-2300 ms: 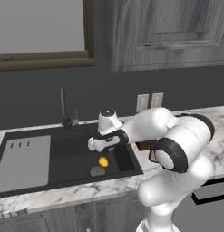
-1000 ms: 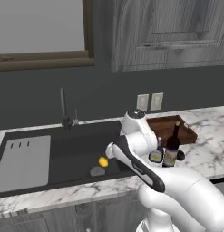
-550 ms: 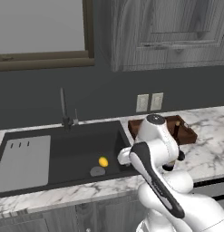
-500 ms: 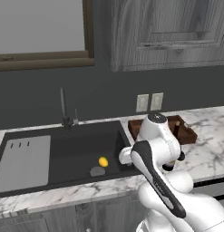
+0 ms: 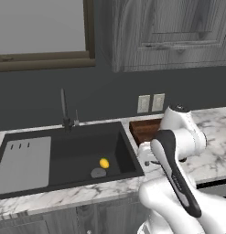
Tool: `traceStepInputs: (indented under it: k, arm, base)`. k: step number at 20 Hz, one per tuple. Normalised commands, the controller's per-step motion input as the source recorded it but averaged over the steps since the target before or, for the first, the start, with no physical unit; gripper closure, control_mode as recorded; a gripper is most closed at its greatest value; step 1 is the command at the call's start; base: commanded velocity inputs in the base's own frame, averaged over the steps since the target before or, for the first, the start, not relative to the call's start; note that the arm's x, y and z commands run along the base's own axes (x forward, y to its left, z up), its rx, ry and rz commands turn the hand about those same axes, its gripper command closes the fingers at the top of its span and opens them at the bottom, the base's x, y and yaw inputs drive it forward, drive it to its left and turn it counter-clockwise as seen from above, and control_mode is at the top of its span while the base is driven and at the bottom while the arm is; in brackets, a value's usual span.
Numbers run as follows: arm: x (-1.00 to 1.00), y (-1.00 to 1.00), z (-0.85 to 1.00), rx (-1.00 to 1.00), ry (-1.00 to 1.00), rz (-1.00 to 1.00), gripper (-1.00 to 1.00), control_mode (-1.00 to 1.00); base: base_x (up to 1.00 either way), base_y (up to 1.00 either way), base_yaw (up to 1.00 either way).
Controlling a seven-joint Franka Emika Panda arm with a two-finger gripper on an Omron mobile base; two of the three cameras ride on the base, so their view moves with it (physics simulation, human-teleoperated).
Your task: Pick up all produce items and place them in the sink. Turn on the sink faucet to wash them. Then turn the sink off and put them in the tray.
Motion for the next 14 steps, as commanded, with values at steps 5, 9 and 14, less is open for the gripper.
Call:
traceStepInputs:
  k: [5, 9, 14]
  arm:
    - [-0.47, -0.67, 0.00, 0.06, -0.01, -0.08, -1.00, -1.00]
    - [-0.23, -0.75, 0.00, 0.00, -0.03, -0.04, -1.00, -1.00]
    - [-0.19, -0.74, 0.00, 0.01, -0.02, -0.01, -1.00, -1.00]
  base:
    - [0.00, 0.00, 0.00]
    - [0.00, 0.00, 0.00]
    - [0.00, 0.00, 0.00]
